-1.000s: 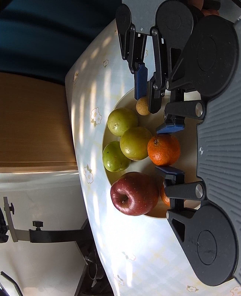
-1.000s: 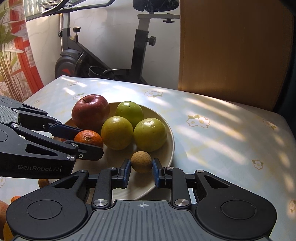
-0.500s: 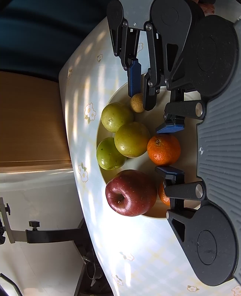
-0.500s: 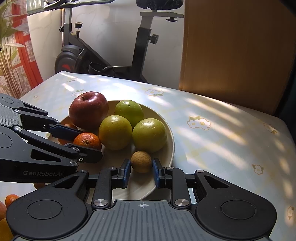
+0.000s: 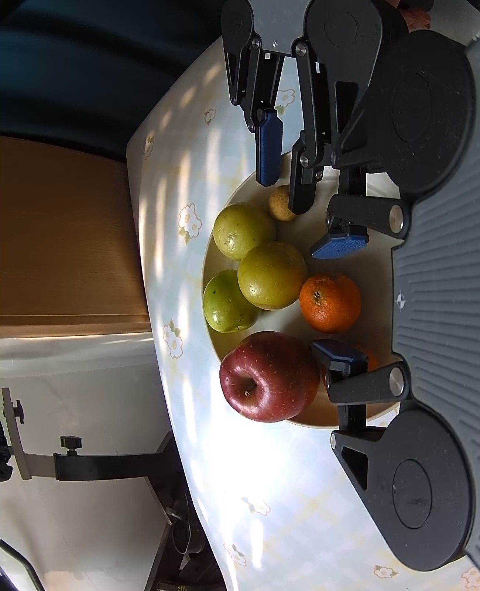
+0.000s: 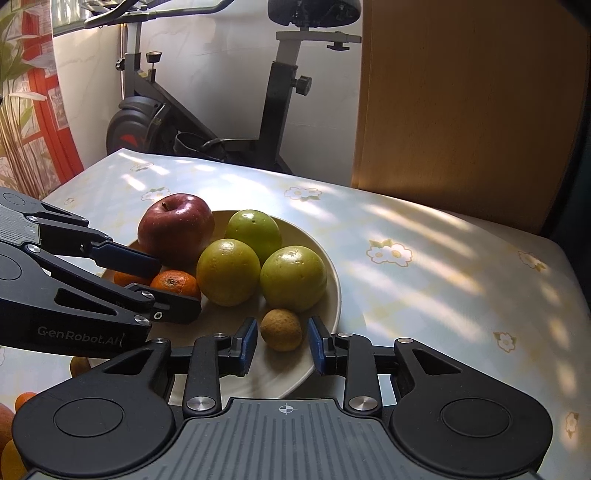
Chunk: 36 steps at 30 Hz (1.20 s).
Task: Organize fruits
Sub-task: 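Lower both held fruits onto the plate beside the green citrus fruits, then withdraw both open tools from the plate toward the loose fruits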
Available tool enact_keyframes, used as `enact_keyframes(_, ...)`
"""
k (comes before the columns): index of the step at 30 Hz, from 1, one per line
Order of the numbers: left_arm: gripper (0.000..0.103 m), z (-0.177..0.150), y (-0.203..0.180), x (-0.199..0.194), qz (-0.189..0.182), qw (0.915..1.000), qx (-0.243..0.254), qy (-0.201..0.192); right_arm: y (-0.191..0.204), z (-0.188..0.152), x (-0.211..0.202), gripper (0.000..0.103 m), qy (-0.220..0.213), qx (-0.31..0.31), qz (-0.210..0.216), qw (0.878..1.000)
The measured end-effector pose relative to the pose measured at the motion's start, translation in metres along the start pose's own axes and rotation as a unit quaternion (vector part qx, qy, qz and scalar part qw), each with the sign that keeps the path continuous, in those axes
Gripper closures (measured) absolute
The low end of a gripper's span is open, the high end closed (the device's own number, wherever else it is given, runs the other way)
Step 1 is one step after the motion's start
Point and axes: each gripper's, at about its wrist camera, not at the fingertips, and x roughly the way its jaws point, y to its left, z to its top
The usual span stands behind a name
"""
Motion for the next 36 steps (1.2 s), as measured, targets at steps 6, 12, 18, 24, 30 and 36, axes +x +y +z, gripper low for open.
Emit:
enact_keyframes(6, 0.052, -0.004, 0.003, -0.021, -0.012, 0.9998, 0.003, -0.015, 0.003, 0.000, -0.022, 0.075, -0.013, 0.002, 0.002, 1.000)
enact_keyframes(12, 0.052, -0.016, 0.020, -0.050, -0.019, 0.9993, 0.016, -0.028, 0.012, -0.006, -0.043, 0.075, -0.025, 0.022, 0.014, 0.999)
enact_keyframes(18, 0.052, -0.039, 0.041, -0.076, -0.017, 0.9992, 0.019, -0.032, 0.028, -0.016, -0.055, 0.074, -0.029, 0.039, 0.028, 0.998)
enact_keyframes(24, 0.052, -0.063, 0.069, -0.092, -0.006, 0.9996, -0.009, -0.028, 0.048, -0.021, -0.059, 0.074, -0.028, 0.044, 0.043, 0.998)
enact_keyframes(30, 0.052, -0.079, 0.078, -0.094, -0.014, 0.9991, -0.038, -0.012, 0.068, -0.028, -0.060, 0.074, -0.021, 0.040, 0.052, 0.998)
enact_keyframes(36, 0.052, -0.094, 0.074, -0.086, -0.054, 0.9970, -0.052, 0.019, 0.079, -0.040, -0.067, 0.074, -0.027, 0.061, 0.048, 0.997)
